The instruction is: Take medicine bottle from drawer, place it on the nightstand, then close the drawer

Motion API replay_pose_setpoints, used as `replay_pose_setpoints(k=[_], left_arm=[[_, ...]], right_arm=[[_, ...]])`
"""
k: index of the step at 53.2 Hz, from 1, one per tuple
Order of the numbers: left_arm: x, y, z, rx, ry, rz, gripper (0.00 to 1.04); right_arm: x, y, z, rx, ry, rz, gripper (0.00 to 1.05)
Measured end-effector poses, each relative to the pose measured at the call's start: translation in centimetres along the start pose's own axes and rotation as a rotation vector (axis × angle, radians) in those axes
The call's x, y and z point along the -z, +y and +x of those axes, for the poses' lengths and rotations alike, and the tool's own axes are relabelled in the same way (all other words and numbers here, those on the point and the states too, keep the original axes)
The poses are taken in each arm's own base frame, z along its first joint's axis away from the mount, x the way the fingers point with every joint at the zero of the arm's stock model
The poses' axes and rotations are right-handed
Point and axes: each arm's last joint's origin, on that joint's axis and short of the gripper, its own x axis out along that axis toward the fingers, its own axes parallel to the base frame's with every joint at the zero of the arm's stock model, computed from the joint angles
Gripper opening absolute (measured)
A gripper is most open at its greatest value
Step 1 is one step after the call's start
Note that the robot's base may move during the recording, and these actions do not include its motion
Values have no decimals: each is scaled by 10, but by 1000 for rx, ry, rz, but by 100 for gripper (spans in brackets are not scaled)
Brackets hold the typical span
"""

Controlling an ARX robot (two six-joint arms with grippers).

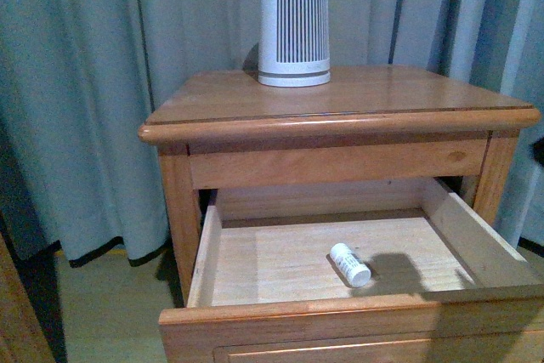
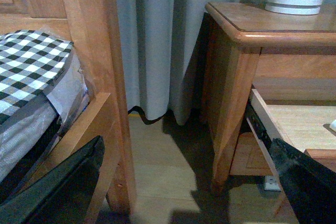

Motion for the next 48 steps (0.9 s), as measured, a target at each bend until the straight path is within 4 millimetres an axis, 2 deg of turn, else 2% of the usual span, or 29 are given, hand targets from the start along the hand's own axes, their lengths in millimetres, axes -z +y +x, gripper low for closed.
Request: replay_pose_setpoints(k=[6,11,17,33,43,48], left_arm=[[0,0,0,0,0,0,98],[0,0,0,0,0,0,98],[0,0,0,0,0,0,98],[0,0,0,0,0,0,98],[0,0,0,0,0,0,98],[0,0,0,0,0,0,98]], right_arm=[[-3,17,37,-25,70,9,98],[5,34,68,-55,145,10,98],[16,51,93,-80,201,-1,98],[38,89,144,-109,266,-32,98],[56,103,171,-103,313,-32,98],[64,109,178,-100,330,-39,98]])
